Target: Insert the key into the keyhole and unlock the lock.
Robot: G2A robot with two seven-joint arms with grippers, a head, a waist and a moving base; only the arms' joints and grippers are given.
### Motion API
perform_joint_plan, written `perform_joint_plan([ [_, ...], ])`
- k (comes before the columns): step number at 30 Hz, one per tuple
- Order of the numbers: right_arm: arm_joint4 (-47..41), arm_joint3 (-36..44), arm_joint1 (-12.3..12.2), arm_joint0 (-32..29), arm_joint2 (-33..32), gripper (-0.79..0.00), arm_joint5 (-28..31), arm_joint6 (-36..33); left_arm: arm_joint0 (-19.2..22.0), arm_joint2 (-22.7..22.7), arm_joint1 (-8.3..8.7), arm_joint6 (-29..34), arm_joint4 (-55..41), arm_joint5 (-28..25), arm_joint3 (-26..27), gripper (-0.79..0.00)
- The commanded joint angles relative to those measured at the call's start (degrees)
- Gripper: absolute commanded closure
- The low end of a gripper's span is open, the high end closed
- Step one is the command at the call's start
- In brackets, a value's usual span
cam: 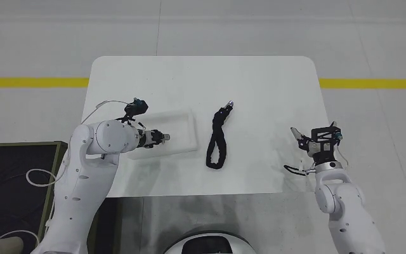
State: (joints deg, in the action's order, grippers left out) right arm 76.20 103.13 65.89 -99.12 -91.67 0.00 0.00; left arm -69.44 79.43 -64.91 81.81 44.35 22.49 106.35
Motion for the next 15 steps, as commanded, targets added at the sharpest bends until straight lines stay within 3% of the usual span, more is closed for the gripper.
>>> perform_joint_plan([
  [1,0.0,0.0,0.0,0.0,0.0,-0.785,0.0,0.0,0.1,-0.3,0.12,0.0,-0.5,0.0,-0.3,-0.419],
  [4,0.0,0.0,0.0,0.0,0.0,-0.785,0.0,0.0,0.3,-0.7,0.32,0.0,-0.8,0.0,-0.8,-0.465],
  [10,0.0,0.0,0.0,0.0,0.0,-0.785,0.0,0.0,1.0,-0.6,0.84,-0.2,-2.0,0.2,-1.2,-0.385],
  [15,0.0,0.0,0.0,0.0,0.0,-0.785,0.0,0.0,1.0,-0.7,1.31,-0.6,-2.5,0.6,-1.2,-0.366],
])
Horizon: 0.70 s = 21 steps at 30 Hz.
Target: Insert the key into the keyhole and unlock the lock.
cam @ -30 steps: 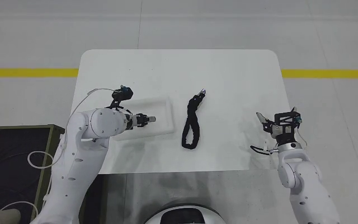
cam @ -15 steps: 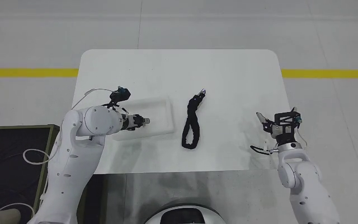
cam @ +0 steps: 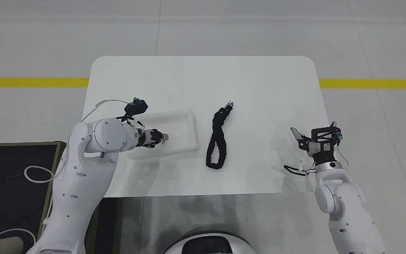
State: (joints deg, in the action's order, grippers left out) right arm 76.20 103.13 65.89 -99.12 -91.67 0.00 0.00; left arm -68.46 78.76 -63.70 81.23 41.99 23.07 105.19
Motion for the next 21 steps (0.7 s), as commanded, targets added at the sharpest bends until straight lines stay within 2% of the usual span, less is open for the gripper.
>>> perform_joint_plan([
  [1,0.0,0.0,0.0,0.0,0.0,-0.785,0.0,0.0,0.1,-0.2,0.19,-0.1,-0.2,0.1,-0.1,-0.366],
  [8,0.0,0.0,0.0,0.0,0.0,-0.785,0.0,0.0,0.8,-1.4,0.84,-0.1,-0.2,0.1,-0.4,-0.357],
  [10,0.0,0.0,0.0,0.0,0.0,-0.785,0.0,0.0,1.1,-2.0,0.99,-0.1,-0.2,0.1,-0.8,-0.286],
  [21,0.0,0.0,0.0,0.0,0.0,-0.785,0.0,0.0,1.3,-3.9,1.95,-1.4,1.7,1.4,-0.7,-0.222],
])
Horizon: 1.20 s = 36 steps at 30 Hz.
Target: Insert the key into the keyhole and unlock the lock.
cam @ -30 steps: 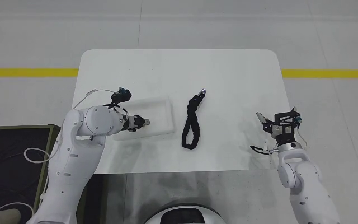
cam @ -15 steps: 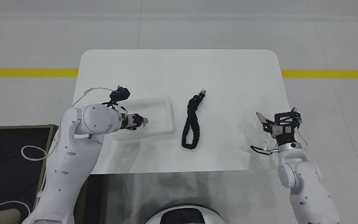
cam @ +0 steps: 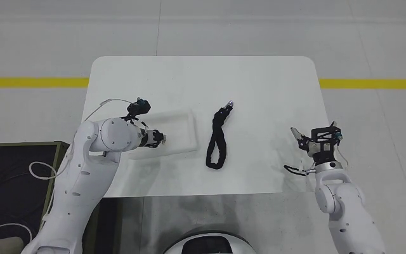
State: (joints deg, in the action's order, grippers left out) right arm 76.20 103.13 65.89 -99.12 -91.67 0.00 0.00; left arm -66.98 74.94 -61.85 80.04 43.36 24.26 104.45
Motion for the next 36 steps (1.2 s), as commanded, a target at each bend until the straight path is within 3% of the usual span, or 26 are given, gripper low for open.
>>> perform_joint_plan([
  [1,0.0,0.0,0.0,0.0,0.0,-0.785,0.0,0.0,-0.2,-0.1,0.17,-0.3,0.3,0.3,0.1,-0.206],
  [15,0.0,0.0,0.0,0.0,0.0,-0.785,0.0,0.0,-1.9,-0.7,1.29,-1.9,-1.0,1.9,2.9,-0.228],
  [20,0.0,0.0,0.0,0.0,0.0,-0.785,0.0,0.0,-2.0,-0.9,1.75,-2.2,-1.7,2.2,2.7,-0.157],
  [21,0.0,0.0,0.0,0.0,0.0,-0.785,0.0,0.0,-1.9,-1.0,1.84,-2.2,-1.8,2.2,2.6,-0.077],
  [24,0.0,0.0,0.0,0.0,0.0,-0.785,0.0,0.0,-1.8,-1.2,2.12,-2.4,-2.2,2.4,2.5,0.0],
  [36,0.0,0.0,0.0,0.0,0.0,-0.785,0.0,0.0,-1.1,-0.9,3.87,-1.3,-0.8,1.3,3.8,0.0],
])
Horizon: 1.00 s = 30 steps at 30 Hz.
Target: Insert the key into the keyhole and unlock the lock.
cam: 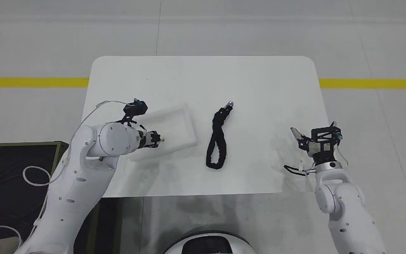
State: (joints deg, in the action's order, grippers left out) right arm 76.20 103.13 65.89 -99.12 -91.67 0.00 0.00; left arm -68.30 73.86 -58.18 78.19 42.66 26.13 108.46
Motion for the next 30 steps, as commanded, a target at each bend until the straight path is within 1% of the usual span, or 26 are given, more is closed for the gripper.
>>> perform_joint_plan([
  [1,0.0,0.0,0.0,0.0,0.0,-0.785,0.0,0.0,0.5,0.3,0.39,1.1,0.0,-1.1,-0.7,0.0],
  [3,0.0,0.0,0.0,0.0,0.0,-0.785,0.0,0.0,1.5,0.5,0.81,2.4,0.7,-2.4,-2.7,0.0],
  [6,0.0,0.0,0.0,0.0,0.0,-0.785,0.0,0.0,4.1,0.0,1.13,4.4,-1.8,-4.4,-6.7,0.0],
  [7,0.0,0.0,0.0,0.0,0.0,-0.785,0.0,0.0,4.1,0.0,1.13,4.4,-1.8,-4.4,-6.7,0.0],
  [8,0.0,0.0,0.0,0.0,0.0,-0.785,0.0,0.0,4.8,0.2,1.24,3.5,-1.5,-3.4,-8.4,0.0],
  [9,0.0,0.0,0.0,0.0,0.0,-0.785,0.0,0.0,5.2,0.1,1.27,3.3,-1.6,-3.2,-8.9,0.0],
  [11,0.0,0.0,0.0,0.0,0.0,-0.785,0.0,0.0,5.2,0.1,1.27,3.3,-1.6,-3.2,-8.9,0.0],
  [12,0.0,0.0,0.0,0.0,0.0,-0.785,0.0,0.0,6.2,-0.4,1.25,3.6,-1.8,-3.6,-7.9,0.0],
  [13,0.0,0.0,0.0,0.0,0.0,-0.785,0.0,0.0,6.2,-0.4,1.25,3.6,-1.8,-3.6,-7.9,0.0],
  [14,0.0,0.0,0.0,0.0,0.0,-0.785,0.0,0.0,8.2,-1.5,1.24,4.1,-1.8,-4.1,-6.2,0.0],
  [18,0.0,0.0,0.0,0.0,0.0,-0.785,0.0,0.0,10.1,-3.2,1.23,4.1,-1.1,-4.1,-4.6,0.0],
  [30,0.0,0.0,0.0,0.0,0.0,-0.785,0.0,0.0,10.1,-3.2,1.23,4.1,-1.1,-4.1,-4.6,0.0],
])
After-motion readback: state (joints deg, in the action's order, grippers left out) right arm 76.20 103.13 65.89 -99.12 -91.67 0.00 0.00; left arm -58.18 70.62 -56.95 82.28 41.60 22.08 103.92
